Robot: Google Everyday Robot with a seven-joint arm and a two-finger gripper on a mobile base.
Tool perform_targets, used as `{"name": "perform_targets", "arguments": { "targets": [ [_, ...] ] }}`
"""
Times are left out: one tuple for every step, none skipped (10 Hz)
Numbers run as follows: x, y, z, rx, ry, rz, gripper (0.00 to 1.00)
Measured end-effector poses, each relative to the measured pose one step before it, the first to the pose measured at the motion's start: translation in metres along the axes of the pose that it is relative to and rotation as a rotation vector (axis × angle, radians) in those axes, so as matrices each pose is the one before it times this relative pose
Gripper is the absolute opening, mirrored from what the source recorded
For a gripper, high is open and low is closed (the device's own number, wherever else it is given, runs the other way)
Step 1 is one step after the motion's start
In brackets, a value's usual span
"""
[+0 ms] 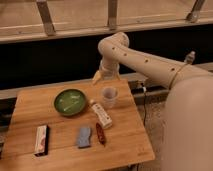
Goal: Pick up the ceramic bowl
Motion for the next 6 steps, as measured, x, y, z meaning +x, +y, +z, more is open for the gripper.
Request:
{"name": "perform_targets", "arguments": {
  "targets": [
    [-0.01231,0.01009,-0.00146,0.00085,-0.00598,-0.03486,0.80],
    [-0.01596,0.01375,-0.00338,0.00281,-0.01017,-0.03630,0.80],
    [-0.01784,0.01184,-0.00257,0.01062,-0.00998,-0.03501,0.80],
    [-0.02217,0.01814,-0.00499,0.00580,-0.01152,-0.04651,0.80],
    [-0.01892,0.01558,-0.00204,0.00322,-0.00502,-0.04789,0.80],
    [-0.01649,0.01152,-0.00037,0.00060,-0.00137,-0.05180,0.80]
  ]
}}
